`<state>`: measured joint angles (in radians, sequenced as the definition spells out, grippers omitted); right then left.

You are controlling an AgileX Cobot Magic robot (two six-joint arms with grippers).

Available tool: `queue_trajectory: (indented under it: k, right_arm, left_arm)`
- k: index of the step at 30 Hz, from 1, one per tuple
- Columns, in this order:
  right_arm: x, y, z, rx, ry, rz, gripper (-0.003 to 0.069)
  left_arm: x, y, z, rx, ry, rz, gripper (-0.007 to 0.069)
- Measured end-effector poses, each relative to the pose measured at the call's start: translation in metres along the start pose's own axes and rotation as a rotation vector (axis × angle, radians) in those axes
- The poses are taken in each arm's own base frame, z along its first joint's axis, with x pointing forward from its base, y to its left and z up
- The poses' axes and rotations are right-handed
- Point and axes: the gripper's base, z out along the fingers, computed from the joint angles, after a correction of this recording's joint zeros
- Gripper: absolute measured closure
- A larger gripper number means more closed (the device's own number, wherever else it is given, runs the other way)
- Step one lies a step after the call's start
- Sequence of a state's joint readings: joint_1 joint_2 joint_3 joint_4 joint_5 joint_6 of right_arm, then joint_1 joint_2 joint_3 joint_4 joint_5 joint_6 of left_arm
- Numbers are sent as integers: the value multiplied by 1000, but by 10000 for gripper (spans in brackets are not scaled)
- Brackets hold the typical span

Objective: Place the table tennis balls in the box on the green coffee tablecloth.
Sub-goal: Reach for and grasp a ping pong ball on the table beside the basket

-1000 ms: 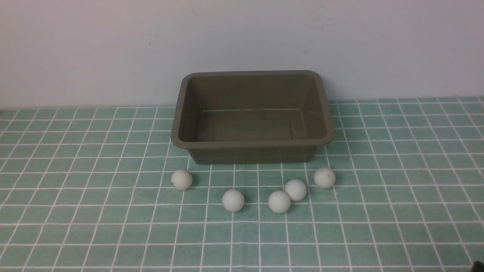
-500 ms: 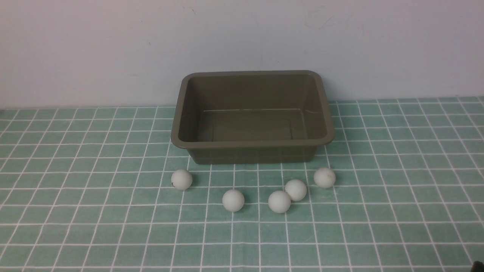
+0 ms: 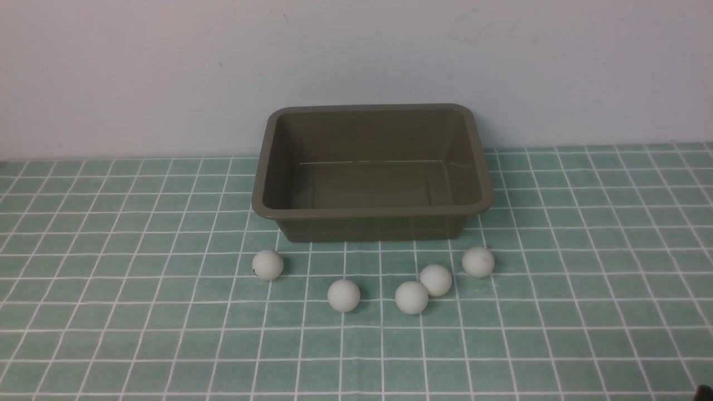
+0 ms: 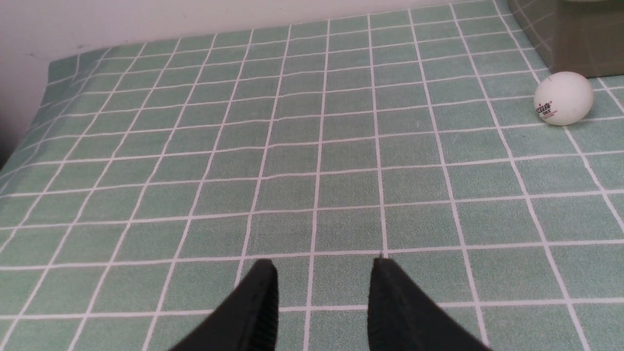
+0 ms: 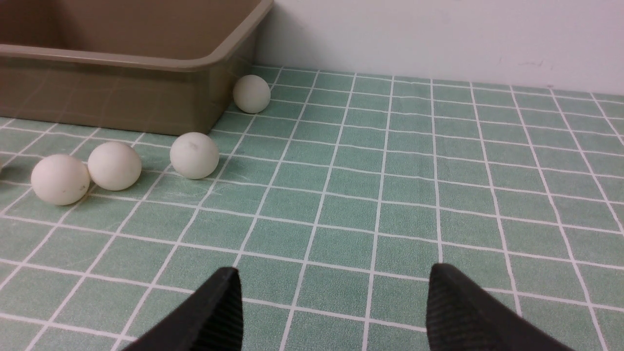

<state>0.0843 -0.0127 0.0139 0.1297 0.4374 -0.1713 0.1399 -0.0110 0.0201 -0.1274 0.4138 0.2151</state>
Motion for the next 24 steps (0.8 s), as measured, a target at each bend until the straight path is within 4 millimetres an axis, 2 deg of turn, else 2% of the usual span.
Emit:
queue_trajectory:
  k: [6,15,24]
  right_arm:
    - [0,0,0,0,0,0,197]
    - [0,0,0,0,0,0,197]
    - [0,0,0,0,0,0,197]
  left_arm:
    - [-1,-1,0,10,-26,-45,384]
    - [-12,-10,-1,140,-127,-476,384]
    - [-20,-13,-3,228,-174,-769,384]
